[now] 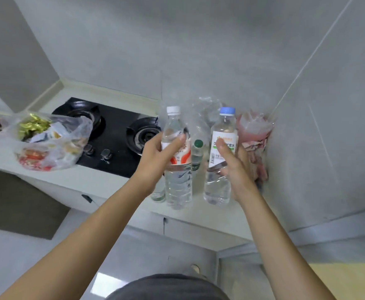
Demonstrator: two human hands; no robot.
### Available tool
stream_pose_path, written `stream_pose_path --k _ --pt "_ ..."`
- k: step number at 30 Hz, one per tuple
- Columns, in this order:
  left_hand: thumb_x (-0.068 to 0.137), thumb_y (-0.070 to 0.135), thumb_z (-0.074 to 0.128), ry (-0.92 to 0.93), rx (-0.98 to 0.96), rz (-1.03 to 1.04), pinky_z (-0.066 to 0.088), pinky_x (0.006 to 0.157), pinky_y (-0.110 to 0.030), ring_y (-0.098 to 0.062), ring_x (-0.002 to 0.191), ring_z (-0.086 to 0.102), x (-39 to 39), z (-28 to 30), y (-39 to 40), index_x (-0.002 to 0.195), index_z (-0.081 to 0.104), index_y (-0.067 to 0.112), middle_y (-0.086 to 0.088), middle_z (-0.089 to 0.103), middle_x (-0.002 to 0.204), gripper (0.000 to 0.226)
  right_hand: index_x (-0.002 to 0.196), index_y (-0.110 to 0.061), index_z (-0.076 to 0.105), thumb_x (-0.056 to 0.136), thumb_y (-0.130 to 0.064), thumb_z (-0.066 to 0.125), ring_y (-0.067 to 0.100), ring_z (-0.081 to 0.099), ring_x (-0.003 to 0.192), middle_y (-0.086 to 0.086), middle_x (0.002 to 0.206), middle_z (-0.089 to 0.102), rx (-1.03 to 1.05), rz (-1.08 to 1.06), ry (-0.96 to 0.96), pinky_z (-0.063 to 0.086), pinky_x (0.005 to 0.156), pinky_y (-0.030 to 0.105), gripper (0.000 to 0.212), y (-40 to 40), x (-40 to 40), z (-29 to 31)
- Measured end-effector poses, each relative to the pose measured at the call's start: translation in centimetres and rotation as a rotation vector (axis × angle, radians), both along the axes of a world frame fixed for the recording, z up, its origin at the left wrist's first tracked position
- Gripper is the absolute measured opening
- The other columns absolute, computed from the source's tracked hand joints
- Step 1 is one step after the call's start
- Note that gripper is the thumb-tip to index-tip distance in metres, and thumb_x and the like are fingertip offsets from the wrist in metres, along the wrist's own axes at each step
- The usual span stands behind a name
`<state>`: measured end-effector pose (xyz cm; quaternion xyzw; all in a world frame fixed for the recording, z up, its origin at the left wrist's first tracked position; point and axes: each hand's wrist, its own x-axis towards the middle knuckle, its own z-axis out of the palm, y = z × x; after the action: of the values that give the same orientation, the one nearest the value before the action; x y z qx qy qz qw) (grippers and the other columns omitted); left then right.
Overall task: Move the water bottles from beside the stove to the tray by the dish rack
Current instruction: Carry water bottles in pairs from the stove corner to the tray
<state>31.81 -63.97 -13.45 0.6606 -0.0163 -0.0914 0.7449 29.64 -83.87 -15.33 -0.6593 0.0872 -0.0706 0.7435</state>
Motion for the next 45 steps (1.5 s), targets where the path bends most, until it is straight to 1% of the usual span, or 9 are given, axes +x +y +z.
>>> stream_pose_path --k 4,7,10,19,21,28,33,37,45 --pt "0.090 0.046 0.074 0.053 -0.153 0.139 0.059 0.079 -0.033 -0.019 0.085 0.075 -3.4 0.9 8.9 0.113 0.070 0.015 -0.003 0.077 0.093 0.039 0.110 -0.027 0.066 0.098 -0.032 0.072 0.019 0.075 0.070 -0.006 0.083 0.077 0.040 0.133 0.002 0.063 0.075 0.049 0.014 8.4 -1.7 2.1" --pt "0.081 0.055 0.077 0.065 -0.196 0.243 0.059 0.078 -0.039 -0.023 0.084 0.073 -6.7 1.3 17.1 0.120 0.067 0.009 -0.009 0.075 0.096 0.061 0.117 -0.013 0.064 0.088 -0.048 0.076 0.027 0.072 0.061 0.009 0.084 0.072 0.079 0.235 0.028 0.061 0.062 0.040 0.048 16.9 -3.2 3.3" --pt "0.082 0.057 0.071 0.072 -0.198 0.338 0.059 0.070 -0.036 -0.022 0.076 0.072 -10.8 2.1 26.0 0.127 0.060 -0.001 -0.013 0.074 0.094 0.074 0.127 -0.002 0.060 0.073 -0.066 0.085 0.032 0.071 0.063 0.012 0.084 0.071 0.125 0.386 0.050 0.058 0.068 0.043 0.087 26.3 -4.7 3.6" --pt "0.086 0.067 0.064 0.059 -0.215 0.829 0.060 0.068 -0.035 -0.024 0.069 0.070 -24.0 4.0 48.3 0.097 0.068 0.008 -0.016 0.073 0.086 0.060 0.112 -0.010 0.067 0.088 -0.053 0.071 0.031 0.066 0.061 0.014 0.080 0.068 0.142 0.914 0.092 0.060 0.060 0.042 0.049 53.3 -10.0 4.1" --pt "0.077 0.069 0.057 0.069 -0.192 0.935 0.063 0.070 -0.033 -0.025 0.072 0.073 -26.5 4.2 52.1 0.093 0.070 0.011 -0.017 0.075 0.088 0.062 0.107 -0.008 0.067 0.080 -0.065 0.079 0.031 0.066 0.059 0.017 0.080 0.067 0.131 1.038 0.091 0.059 0.061 0.042 0.064 58.9 -11.3 4.1" --pt "0.075 0.076 0.052 0.100 -0.185 1.254 0.064 0.074 -0.035 -0.029 0.076 0.076 -32.8 3.2 65.4 0.109 0.067 0.009 -0.018 0.078 0.092 0.077 0.106 -0.004 0.063 0.063 -0.079 0.085 0.032 0.067 0.058 0.018 0.078 0.068 0.126 1.379 0.153 0.059 0.061 0.041 0.089 77.9 -14.5 1.9" --pt "0.078 0.081 0.062 0.120 -0.211 1.499 0.061 0.075 -0.039 -0.035 0.084 0.076 -36.1 3.1 73.9 0.122 0.064 0.004 -0.024 0.077 0.100 0.089 0.114 0.011 0.056 0.086 -0.060 0.070 0.031 0.068 0.058 0.019 0.082 0.069 0.061 1.590 0.195 0.057 0.055 0.034 0.077 89.6 -16.3 1.3" --pt "0.063 0.083 0.074 0.070 -0.261 1.703 0.061 0.078 -0.042 -0.038 0.082 0.075 -39.5 3.9 79.5 0.123 0.061 0.004 -0.027 0.075 0.101 0.100 0.105 0.002 0.061 0.084 -0.059 0.072 0.031 0.067 0.056 0.020 0.080 0.066 0.081 1.783 0.205 0.058 0.056 0.036 0.065 98.9 -18.8 2.0" --pt "0.080 0.071 0.069 0.028 -0.251 2.085 0.061 0.068 -0.037 -0.037 0.079 0.073 -50.3 3.7 86.6 0.125 0.061 0.002 -0.025 0.076 0.096 0.083 0.106 0.005 0.061 0.077 -0.064 0.075 0.034 0.066 0.060 0.019 0.078 0.066 0.021 2.114 0.133 0.058 0.060 0.042 0.076 112.7 -30.7 2.0"
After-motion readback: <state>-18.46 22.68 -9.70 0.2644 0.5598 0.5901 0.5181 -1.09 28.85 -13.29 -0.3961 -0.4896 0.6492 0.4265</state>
